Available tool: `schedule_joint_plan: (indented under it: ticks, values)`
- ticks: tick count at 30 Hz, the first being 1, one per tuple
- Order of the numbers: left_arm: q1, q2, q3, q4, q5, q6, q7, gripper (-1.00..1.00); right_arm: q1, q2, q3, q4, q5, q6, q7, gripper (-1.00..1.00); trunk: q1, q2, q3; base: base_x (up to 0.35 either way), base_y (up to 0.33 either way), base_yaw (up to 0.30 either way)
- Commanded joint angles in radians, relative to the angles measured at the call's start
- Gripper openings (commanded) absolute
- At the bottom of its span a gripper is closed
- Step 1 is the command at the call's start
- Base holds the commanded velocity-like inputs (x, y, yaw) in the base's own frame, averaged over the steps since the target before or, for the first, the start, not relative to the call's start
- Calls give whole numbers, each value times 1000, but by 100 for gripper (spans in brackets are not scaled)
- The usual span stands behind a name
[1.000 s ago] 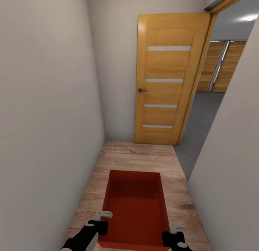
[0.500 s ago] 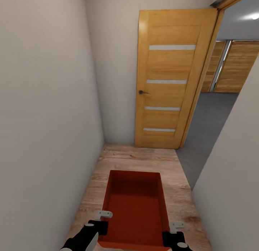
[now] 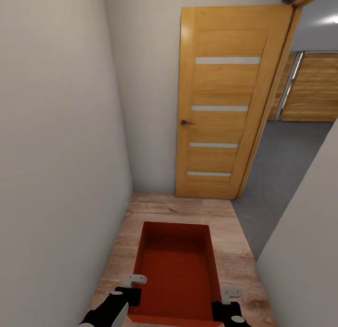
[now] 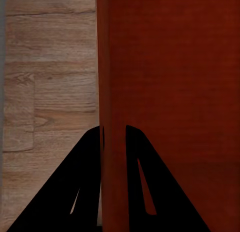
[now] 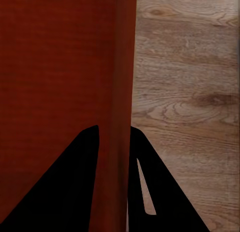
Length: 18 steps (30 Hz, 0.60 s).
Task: Move the two storage containers from the living room to the garage. In the garage, place one container on the floor and stack the other container on top of it (either order is fine).
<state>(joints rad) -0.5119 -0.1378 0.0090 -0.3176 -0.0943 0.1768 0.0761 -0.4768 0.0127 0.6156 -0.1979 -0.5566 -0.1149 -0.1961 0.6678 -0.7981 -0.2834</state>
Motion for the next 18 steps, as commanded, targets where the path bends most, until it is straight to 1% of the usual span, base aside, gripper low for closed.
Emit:
schedule_joint_plan:
  ticks: [1, 14, 18]
  values:
    - [1, -3, -17, 2, 8, 6, 7, -100, -2, 1, -5, -6, 0, -5, -3, -100, 1, -1, -1, 323, 0, -188]
    - [1, -3, -17, 2, 8, 5, 7, -100, -2, 0, -5, -6, 0, -5, -3, -100, 1, -1, -1, 323, 0, -241]
    - [1, -3, -18, 2, 8, 6, 7, -100, -2, 0, -5, -6, 0, -5, -3, -100, 1, -1, -1, 323, 0, -192]
